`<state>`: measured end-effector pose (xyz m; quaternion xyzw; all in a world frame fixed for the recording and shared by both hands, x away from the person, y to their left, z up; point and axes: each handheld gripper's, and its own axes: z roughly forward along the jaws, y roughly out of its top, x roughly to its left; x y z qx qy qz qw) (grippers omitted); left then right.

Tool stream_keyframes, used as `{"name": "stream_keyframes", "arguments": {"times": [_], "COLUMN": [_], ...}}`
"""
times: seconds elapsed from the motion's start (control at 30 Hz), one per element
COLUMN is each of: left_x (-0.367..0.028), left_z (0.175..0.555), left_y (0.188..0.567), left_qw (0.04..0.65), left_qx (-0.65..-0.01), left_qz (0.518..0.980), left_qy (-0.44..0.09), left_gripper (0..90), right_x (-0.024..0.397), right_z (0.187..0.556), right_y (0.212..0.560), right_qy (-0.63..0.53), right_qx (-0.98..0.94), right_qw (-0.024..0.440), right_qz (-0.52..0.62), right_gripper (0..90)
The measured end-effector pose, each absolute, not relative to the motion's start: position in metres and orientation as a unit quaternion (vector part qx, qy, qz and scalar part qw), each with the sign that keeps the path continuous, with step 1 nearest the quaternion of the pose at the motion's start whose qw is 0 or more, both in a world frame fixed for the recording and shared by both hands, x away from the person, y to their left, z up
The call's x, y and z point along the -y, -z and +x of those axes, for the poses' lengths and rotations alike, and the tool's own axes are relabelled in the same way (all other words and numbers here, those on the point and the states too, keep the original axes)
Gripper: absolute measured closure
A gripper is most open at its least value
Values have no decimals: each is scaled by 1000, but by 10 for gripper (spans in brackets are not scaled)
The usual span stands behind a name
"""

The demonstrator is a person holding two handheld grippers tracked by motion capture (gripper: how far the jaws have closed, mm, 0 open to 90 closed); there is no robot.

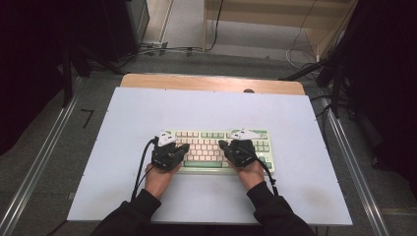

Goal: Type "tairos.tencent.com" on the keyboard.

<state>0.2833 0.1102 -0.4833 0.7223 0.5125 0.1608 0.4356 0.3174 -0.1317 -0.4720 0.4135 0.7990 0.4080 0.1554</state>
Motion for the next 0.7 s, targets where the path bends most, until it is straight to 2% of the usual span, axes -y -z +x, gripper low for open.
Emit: {"name": "stream_keyframes", "arguments": {"times": [0.7], "left_x": [-101], "left_z": [275], "left_y": [489], "left_qw": [431], "left_qx": [-503], "left_qz": [734], "left_qy": [-147], "left_gripper": [900], "right_x": [130], "right_z": [320], "right_y": [472], "right_qy": [-408], "right_qx": [-798], "right_qw": [157], "right_qz": [415], "right_gripper": [875]}}
